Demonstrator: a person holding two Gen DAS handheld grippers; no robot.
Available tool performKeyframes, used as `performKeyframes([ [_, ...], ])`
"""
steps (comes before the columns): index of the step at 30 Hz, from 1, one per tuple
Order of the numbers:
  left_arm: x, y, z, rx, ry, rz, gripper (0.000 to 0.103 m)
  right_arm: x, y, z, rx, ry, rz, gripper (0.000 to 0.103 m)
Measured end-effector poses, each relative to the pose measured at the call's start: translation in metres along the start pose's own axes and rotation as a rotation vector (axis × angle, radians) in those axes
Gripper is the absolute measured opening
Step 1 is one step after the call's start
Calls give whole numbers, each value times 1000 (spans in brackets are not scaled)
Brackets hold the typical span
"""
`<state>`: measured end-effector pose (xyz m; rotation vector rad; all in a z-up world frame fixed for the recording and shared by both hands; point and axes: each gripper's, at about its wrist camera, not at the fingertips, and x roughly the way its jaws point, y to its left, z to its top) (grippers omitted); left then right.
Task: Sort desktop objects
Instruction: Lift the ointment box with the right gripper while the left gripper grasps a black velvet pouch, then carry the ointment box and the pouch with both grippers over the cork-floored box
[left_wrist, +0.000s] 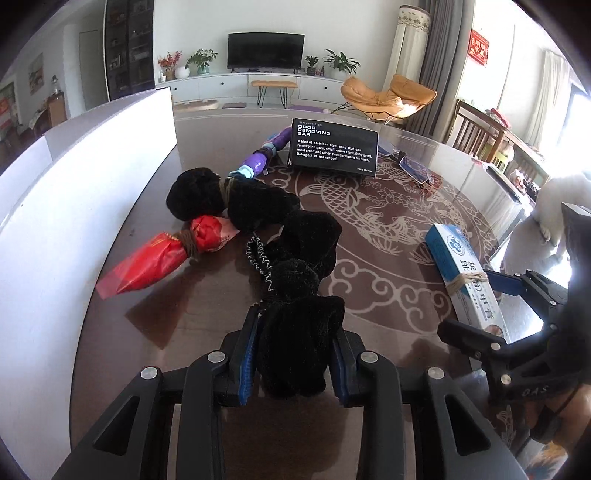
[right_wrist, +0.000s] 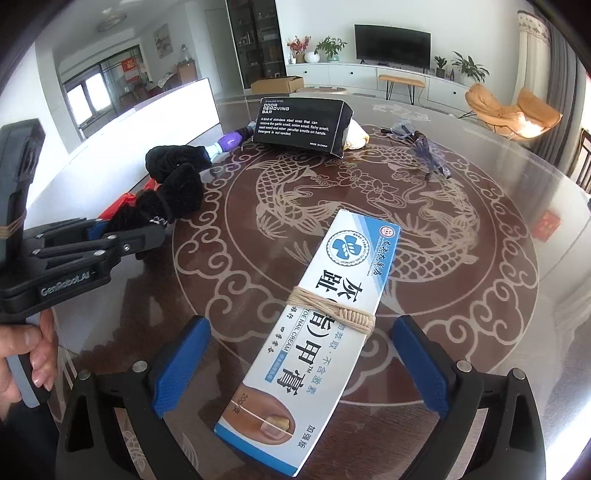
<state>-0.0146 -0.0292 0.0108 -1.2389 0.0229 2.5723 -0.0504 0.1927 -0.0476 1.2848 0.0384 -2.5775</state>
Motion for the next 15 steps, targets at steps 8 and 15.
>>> performKeyframes([
  [8, -84, 22, -4, -76, -129, -34, 33, 16, 13, 15, -39, 114, -92, 90],
  [15, -149, 83, 13, -164, -235, 25, 33, 1, 12, 31, -39, 144, -94, 45],
])
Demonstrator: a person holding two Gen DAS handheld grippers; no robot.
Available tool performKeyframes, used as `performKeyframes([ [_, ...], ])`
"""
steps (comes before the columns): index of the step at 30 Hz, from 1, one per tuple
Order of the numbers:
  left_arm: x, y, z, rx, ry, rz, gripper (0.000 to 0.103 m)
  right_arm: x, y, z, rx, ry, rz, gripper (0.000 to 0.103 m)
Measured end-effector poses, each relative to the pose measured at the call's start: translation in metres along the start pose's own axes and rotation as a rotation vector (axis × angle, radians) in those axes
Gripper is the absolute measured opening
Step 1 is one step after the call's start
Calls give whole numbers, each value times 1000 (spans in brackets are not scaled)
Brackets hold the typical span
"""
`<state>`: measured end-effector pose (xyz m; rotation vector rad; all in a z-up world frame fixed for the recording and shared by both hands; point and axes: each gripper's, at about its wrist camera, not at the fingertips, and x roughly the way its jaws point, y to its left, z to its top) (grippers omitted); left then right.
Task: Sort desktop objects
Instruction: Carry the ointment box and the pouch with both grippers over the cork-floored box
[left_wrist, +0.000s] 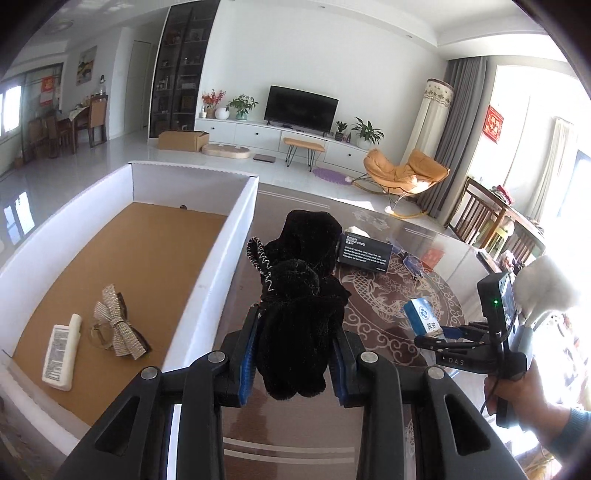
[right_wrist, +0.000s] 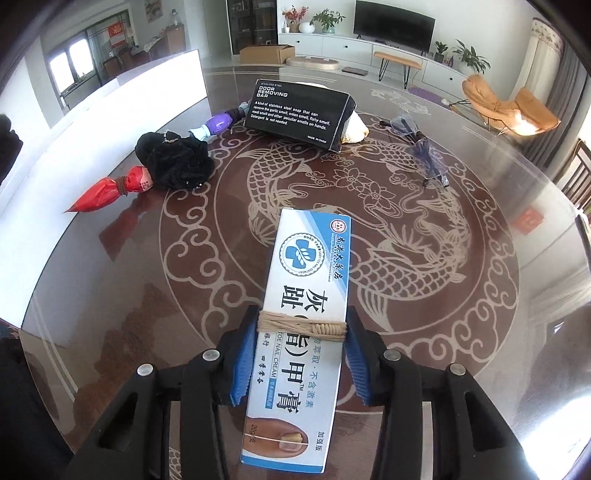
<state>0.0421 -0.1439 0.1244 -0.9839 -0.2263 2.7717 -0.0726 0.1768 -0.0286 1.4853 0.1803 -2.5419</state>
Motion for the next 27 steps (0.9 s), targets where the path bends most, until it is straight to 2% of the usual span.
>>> performKeyframes([
  [5, -17, 66, 17, -71, -17, 111, 33, -41, 23, 28, -25, -64, 63, 45],
  [9, -19, 116, 21, -105, 3, 201, 33, -71, 71, 71, -81, -122, 158, 45],
  [16, 7, 168, 20, -147, 88, 297, 33, -100, 199, 146, -161, -170, 421, 45],
  [19, 19, 180, 15, -165, 129, 330, 33, -98, 265, 161, -207, -153, 515, 45],
  [22, 30, 191, 10, -176, 167, 360, 34, -81, 322, 165, -257, -107, 556, 45],
  [24, 35, 202, 7, -193, 190, 390, 37, -62, 352, 163, -296, -63, 543, 45],
  [26, 39, 213, 2, -222, 214, 413, 50, -43, 374, 157, -334, -22, 517, 46],
  [27, 40, 218, -1, -237, 224, 428, 71, -34, 382, 154, -349, 0, 505, 46],
])
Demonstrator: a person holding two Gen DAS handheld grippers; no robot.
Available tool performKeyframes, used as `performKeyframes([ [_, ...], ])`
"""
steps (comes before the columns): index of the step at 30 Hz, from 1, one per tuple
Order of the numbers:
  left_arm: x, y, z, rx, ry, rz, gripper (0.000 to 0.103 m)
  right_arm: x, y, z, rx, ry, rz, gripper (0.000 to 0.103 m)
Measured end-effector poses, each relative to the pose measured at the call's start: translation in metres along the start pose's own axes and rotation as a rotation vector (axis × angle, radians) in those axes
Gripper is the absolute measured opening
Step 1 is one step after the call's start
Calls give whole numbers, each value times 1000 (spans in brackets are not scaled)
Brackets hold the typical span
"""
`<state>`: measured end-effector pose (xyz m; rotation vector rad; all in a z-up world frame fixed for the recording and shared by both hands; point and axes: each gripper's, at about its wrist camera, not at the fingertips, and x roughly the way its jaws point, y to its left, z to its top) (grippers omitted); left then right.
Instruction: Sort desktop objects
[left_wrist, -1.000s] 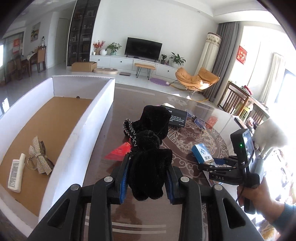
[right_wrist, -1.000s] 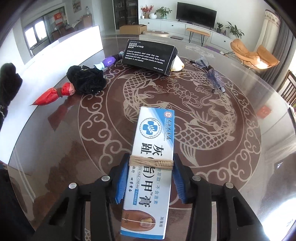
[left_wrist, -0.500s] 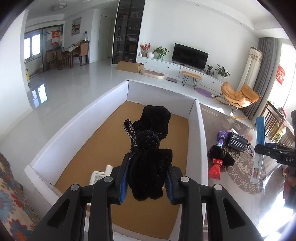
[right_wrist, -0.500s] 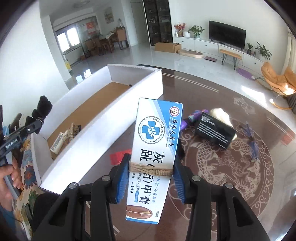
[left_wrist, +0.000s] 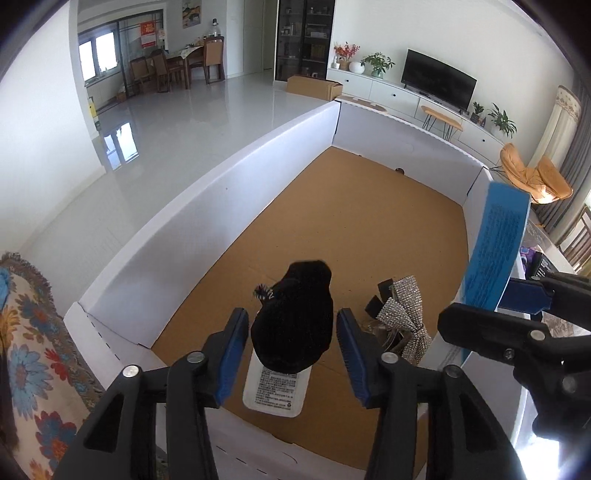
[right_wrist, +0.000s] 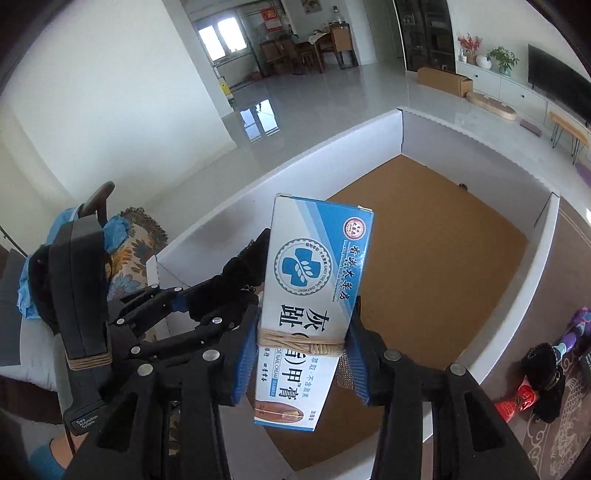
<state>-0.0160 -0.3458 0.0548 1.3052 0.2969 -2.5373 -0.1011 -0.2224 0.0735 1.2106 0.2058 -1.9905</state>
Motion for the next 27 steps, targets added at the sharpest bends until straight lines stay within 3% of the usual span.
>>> performKeyframes([
  [1, 1, 4, -1, -14, -2, 19, 86, 10, 2, -2, -6, 24, -13, 48],
  [3, 1, 11, -3, -32, -35, 48, 89, 19, 4, -5, -14, 29, -41, 76],
  [5, 0, 16, -5, -44, -42, 48, 89, 16, 3, -8, -20, -11, -86, 92],
  [6, 0, 17, -6, -48, -45, 50, 89, 11, 1, -9, -20, -32, -84, 94],
  [10, -11, 13, -11, -45, -85, 61, 89, -19, -12, -20, -26, -128, -115, 95],
  [13, -23, 3, -16, -30, -124, 57, 90, -49, -31, -31, -7, -202, -148, 102],
  [17, -42, -17, -27, 10, -169, 57, 90, -83, -63, -61, 28, -274, -216, 103],
  [21, -59, -37, -39, 42, -195, 25, 90, -97, -106, -103, 75, -264, -307, 103],
  [27, -83, -79, -54, 103, -221, -65, 90, -102, -191, -193, 220, -144, -430, 103],
])
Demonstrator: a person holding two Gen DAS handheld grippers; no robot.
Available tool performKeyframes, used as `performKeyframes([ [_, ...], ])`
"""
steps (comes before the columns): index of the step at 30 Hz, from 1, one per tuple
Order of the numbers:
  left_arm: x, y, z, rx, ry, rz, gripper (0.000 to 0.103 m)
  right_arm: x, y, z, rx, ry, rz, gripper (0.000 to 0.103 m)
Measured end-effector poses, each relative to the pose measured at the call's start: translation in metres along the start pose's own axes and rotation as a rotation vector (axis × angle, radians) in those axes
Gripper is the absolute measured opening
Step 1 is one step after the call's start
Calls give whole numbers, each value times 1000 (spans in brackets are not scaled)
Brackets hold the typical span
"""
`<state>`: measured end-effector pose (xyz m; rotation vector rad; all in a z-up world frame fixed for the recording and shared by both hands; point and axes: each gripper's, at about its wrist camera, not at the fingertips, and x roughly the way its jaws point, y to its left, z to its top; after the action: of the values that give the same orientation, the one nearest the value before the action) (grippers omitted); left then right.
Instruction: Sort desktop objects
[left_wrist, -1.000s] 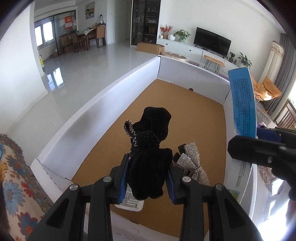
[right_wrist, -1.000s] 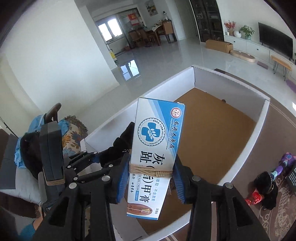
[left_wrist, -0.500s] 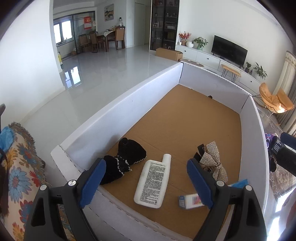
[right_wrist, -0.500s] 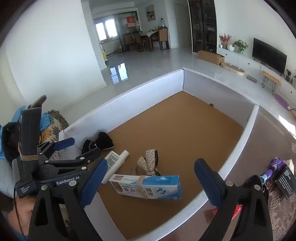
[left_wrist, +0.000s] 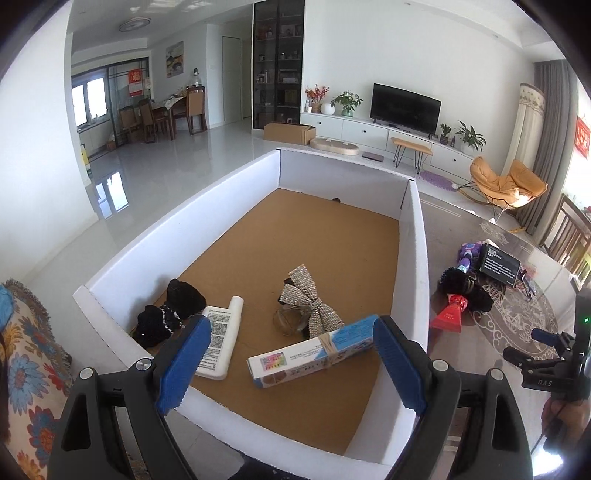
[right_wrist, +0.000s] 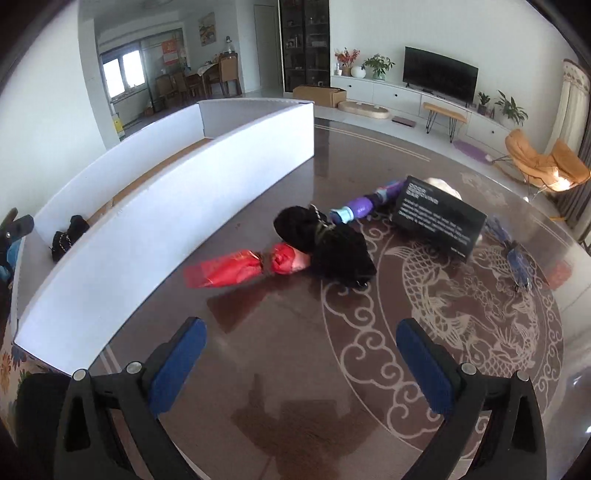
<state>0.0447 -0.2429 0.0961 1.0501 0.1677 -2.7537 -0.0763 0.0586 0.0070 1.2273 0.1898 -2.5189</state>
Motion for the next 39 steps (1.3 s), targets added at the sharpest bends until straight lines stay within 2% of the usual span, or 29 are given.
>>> performKeyframes([
  [4, -17, -36, 2, 43, -23, -78, 90, 11, -54, -39, 84, 58, -93, 103],
  [7, -27, -65, 4, 77, -39, -145, 90, 13, -81, -58, 126, 81, -141, 103],
  [12, -30, -116, -4, 146, -20, -236, 92, 12, -96, -67, 148, 63, -151, 103],
  [15, -18, -142, -14, 173, 10, -251, 92, 13, -94, -67, 148, 45, -156, 103],
  [18, 3, -161, -27, 160, 60, -269, 92, 14, -95, -68, 149, 45, -158, 103],
  [25, 54, -191, -58, 148, 169, -240, 92, 14, -95, -67, 149, 45, -158, 103],
  [31, 69, -197, -73, 173, 175, -193, 92, 14, -95, -67, 149, 45, -158, 103],
  [39, 75, -180, -74, 98, 176, -190, 92, 13, -95, -67, 150, 45, -158, 103],
])
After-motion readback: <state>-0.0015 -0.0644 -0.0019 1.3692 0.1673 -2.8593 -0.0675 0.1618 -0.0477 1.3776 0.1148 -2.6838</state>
